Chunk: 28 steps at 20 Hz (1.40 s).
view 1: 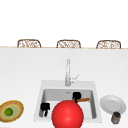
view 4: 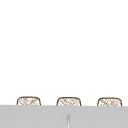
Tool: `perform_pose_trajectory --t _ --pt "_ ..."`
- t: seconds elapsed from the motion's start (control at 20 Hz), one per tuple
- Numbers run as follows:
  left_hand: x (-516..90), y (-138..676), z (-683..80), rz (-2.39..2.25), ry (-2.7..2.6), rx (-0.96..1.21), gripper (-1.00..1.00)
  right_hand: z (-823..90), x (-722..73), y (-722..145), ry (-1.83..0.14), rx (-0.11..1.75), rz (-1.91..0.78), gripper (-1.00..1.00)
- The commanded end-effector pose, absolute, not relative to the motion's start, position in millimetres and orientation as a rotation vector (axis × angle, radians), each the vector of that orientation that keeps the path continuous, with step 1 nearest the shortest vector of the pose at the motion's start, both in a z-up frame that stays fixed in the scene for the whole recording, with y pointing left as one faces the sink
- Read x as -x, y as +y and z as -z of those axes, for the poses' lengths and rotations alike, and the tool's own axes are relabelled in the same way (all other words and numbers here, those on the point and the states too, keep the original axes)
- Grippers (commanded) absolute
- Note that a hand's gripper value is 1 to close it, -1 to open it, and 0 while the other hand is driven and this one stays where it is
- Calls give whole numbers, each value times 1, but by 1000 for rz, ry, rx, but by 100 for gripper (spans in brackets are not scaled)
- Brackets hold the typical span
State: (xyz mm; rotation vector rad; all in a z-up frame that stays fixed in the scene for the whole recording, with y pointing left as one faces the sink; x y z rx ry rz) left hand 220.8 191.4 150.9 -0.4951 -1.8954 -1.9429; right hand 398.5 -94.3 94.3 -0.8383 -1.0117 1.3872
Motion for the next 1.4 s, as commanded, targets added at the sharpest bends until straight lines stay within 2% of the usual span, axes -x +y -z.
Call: perform_pose_trajectory --t 0.0,0.15,0.25,0.6,1.2,1.35 --pt "-221 191 -151 1943 -1895 495 0 -73 -417 -77 -988 850 -1355 100" --pt "-221 191 -151 1943 -1895 495 0 -56 -431 -72 -971 852 -1345 100" --pt "-221 191 -151 1943 -1895 495 0 -49 -402 -72 -988 837 -1381 100" --pt "-221 191 -151 1943 -1895 495 0 1 -380 -53 -1024 887 -1348 100" --pt "-221 191 -151 1943 -1895 495 0 87 -407 -50 -1028 856 -1348 100" --pt "-221 191 -151 1943 -1895 495 0 99 -413 -56 -1019 785 -1329 100"
